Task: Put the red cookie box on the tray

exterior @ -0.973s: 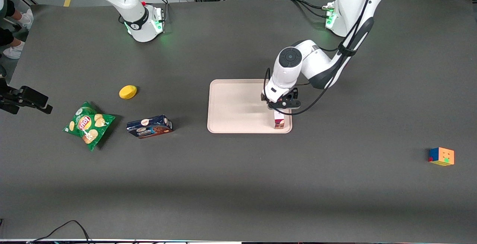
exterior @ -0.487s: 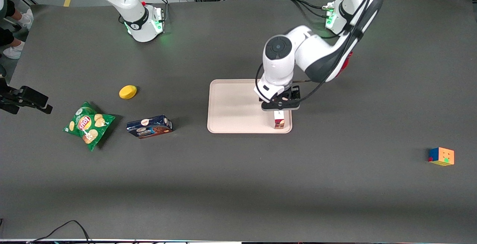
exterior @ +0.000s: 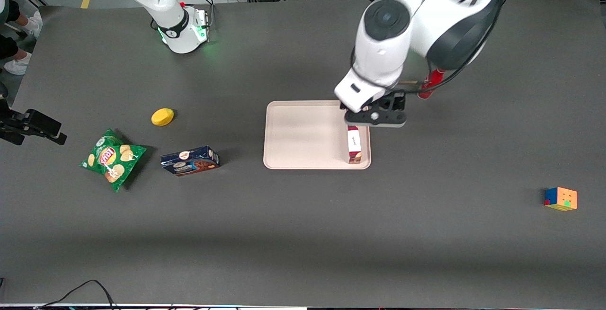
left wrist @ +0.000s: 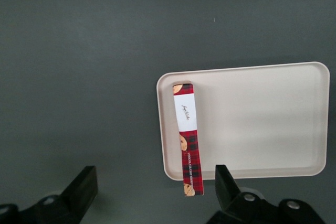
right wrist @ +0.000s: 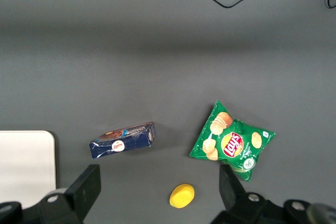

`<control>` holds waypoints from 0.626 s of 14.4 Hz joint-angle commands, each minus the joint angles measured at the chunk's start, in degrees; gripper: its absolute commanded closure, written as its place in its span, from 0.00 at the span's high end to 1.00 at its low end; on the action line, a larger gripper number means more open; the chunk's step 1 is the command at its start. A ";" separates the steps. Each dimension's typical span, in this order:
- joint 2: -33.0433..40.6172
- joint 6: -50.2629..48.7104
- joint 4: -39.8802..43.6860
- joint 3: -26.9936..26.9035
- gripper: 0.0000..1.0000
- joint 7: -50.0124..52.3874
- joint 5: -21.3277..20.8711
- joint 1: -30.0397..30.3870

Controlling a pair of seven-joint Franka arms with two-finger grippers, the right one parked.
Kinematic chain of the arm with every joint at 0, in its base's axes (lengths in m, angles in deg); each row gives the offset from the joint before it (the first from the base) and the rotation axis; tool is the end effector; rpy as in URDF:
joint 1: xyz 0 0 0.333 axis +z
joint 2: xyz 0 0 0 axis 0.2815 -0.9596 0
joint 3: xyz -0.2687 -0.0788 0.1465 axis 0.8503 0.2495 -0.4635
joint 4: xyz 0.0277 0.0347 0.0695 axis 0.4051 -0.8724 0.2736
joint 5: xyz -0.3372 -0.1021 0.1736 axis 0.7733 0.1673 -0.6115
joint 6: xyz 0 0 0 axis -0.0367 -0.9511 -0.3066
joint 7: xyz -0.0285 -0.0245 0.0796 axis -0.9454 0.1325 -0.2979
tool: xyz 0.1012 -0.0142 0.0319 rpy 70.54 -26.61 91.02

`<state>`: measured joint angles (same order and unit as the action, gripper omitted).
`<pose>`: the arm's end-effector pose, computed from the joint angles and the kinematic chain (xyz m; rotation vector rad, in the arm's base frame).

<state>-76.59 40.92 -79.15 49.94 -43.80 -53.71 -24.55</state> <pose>0.5074 -0.3634 0.5124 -3.0686 0.1217 0.0056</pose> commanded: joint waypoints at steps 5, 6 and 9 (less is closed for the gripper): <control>15.16 -9.31 -1.59 -20.58 1.00 -24.16 8.05 -0.32; 16.04 -9.92 -1.68 -23.75 1.00 -26.64 8.05 -0.41; 16.39 -10.54 -2.38 -32.71 1.00 -33.57 8.40 -0.59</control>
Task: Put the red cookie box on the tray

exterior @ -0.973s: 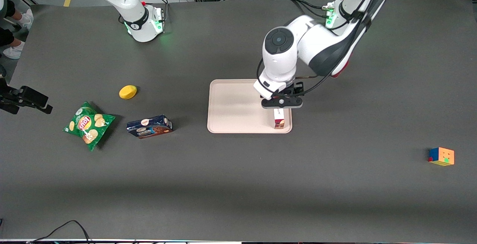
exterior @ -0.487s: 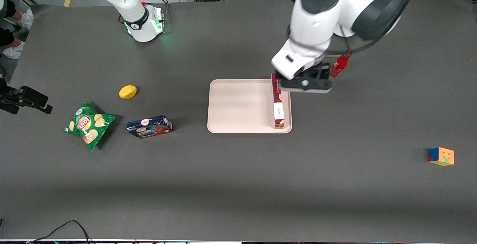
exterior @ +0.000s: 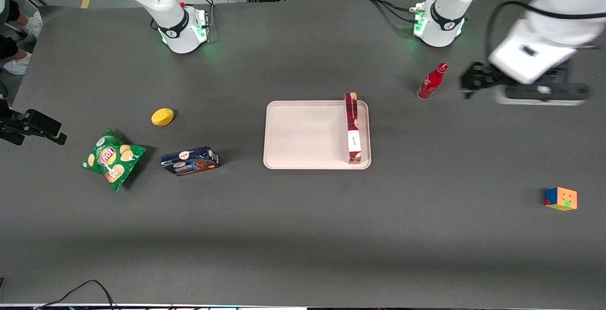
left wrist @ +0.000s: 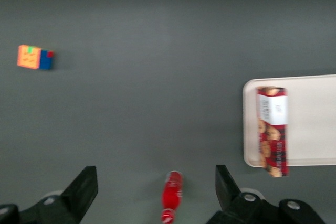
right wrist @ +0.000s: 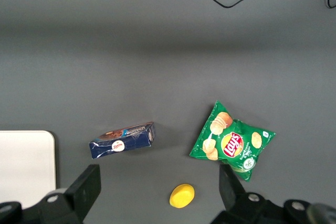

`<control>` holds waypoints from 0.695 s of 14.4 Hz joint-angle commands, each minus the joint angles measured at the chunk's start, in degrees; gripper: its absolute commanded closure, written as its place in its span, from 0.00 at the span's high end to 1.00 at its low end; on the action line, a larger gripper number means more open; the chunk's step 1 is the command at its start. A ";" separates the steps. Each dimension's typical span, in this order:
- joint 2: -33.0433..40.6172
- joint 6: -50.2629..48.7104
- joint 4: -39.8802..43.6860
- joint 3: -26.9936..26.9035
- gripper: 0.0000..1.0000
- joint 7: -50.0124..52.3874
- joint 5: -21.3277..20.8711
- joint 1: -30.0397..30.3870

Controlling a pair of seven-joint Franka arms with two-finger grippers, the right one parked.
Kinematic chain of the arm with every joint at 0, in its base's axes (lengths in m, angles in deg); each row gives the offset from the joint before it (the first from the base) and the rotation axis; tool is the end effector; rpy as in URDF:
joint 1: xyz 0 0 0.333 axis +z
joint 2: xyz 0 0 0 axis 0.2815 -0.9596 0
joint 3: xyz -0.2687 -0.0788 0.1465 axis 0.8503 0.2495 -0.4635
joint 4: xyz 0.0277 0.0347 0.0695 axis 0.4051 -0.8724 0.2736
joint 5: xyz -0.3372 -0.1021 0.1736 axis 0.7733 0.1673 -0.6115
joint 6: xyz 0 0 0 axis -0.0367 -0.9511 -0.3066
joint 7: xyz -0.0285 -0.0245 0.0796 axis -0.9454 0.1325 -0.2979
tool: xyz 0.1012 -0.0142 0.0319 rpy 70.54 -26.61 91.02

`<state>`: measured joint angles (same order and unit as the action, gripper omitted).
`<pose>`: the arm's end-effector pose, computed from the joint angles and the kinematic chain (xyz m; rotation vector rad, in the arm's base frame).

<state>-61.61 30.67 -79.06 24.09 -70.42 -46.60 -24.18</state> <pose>0.5340 -0.1258 0.6326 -3.0774 0.0950 -0.0188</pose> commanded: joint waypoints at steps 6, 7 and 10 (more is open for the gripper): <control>3.78 8.65 -10.35 -10.41 1.00 -4.54 2.78 -1.13; 3.79 9.11 -10.72 -10.41 1.00 -3.83 4.87 -1.31; 3.09 8.76 -9.67 -10.41 1.00 -4.61 4.81 -1.31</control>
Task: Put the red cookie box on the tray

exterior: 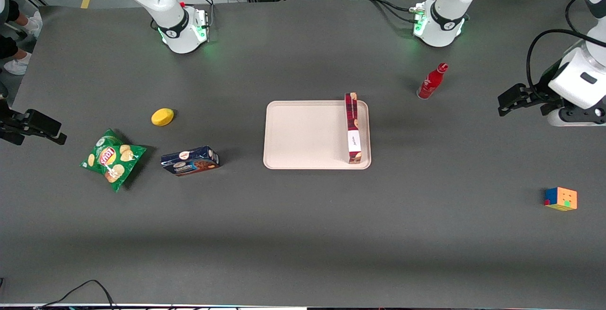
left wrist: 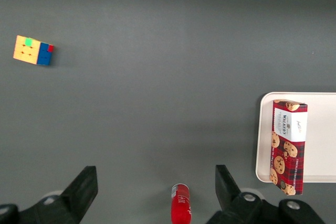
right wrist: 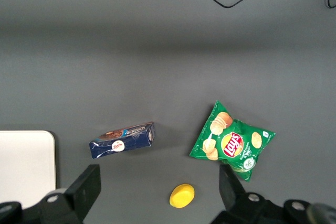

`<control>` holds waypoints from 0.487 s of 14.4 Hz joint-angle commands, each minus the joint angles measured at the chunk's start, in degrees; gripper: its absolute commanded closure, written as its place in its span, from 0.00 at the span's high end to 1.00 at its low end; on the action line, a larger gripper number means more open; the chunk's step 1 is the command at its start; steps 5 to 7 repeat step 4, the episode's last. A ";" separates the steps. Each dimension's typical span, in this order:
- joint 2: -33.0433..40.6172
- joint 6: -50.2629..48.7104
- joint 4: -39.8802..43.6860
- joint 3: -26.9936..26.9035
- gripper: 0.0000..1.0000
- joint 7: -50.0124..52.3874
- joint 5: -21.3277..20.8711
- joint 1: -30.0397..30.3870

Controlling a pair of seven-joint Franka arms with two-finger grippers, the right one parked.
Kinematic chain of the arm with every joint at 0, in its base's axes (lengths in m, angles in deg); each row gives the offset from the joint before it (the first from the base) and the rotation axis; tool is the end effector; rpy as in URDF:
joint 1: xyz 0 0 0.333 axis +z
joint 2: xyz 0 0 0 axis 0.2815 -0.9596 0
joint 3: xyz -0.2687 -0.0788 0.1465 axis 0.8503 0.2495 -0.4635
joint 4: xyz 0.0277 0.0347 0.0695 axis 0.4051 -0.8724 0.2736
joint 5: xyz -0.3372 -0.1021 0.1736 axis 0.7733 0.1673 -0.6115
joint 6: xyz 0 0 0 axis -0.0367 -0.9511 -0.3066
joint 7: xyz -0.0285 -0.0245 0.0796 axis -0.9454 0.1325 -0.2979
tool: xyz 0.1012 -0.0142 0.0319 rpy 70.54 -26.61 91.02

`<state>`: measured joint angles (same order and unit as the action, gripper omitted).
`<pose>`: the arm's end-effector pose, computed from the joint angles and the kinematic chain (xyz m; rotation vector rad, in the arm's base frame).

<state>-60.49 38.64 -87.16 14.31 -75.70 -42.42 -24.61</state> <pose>0.5504 -0.0445 0.5882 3.1276 0.0145 0.0234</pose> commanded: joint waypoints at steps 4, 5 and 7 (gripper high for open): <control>1.70 0.18 -0.44 -0.63 1.00 0.49 0.54 -0.97; 1.70 0.18 -0.44 -0.63 1.00 0.49 0.54 -0.97; 1.70 0.18 -0.44 -0.63 1.00 0.49 0.54 -0.97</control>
